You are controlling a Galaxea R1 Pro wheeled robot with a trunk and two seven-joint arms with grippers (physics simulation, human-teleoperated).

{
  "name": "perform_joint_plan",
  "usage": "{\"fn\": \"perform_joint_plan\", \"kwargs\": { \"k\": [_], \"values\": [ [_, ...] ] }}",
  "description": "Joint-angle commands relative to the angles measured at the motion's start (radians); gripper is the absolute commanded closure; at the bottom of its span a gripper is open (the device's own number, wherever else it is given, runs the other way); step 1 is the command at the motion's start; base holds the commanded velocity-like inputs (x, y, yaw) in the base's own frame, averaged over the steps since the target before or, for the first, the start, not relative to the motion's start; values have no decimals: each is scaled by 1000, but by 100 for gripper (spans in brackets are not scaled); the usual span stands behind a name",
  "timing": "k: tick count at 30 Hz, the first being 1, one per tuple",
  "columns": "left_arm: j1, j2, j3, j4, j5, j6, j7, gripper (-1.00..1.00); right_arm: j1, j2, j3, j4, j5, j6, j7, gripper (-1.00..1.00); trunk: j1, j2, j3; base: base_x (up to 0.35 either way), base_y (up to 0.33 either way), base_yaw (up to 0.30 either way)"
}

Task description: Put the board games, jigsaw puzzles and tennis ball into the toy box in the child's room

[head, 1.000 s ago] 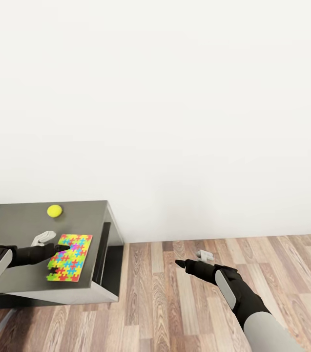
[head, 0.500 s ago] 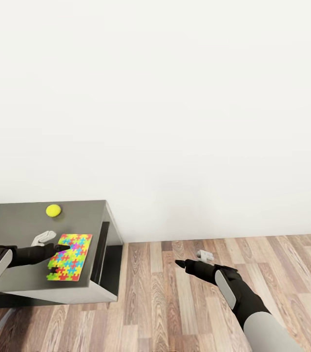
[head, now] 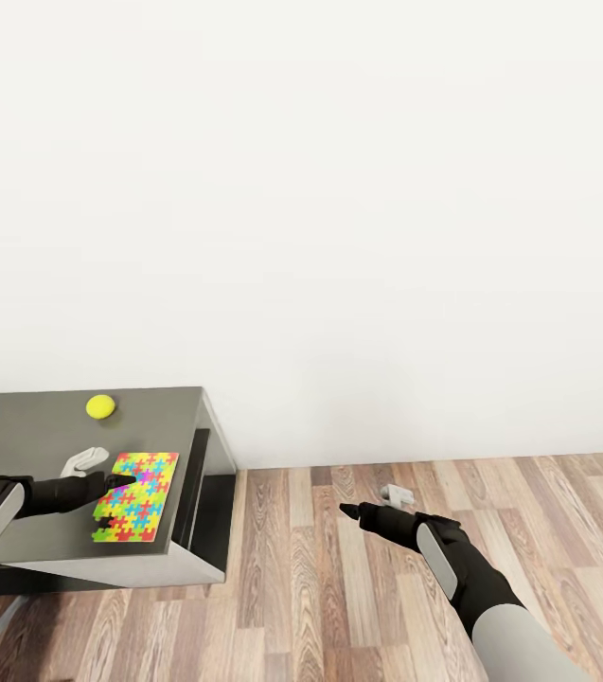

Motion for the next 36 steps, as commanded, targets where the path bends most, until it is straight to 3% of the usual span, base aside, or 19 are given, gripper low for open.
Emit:
{"fn": "perform_joint_plan", "kwargs": {
  "k": [1, 36],
  "values": [
    [-1, 0, 3, 0, 1, 6, -2, -100, 0, 0, 0, -1, -5, 6, -1, -100, 1, -2, -2, 0, 0, 0],
    [-1, -3, 3, 0, 2, 6, -2, -100, 0, 0, -1, -1, -5, 8, 0, -100, 1, -2, -2, 0, 0, 0]
  ]
}}
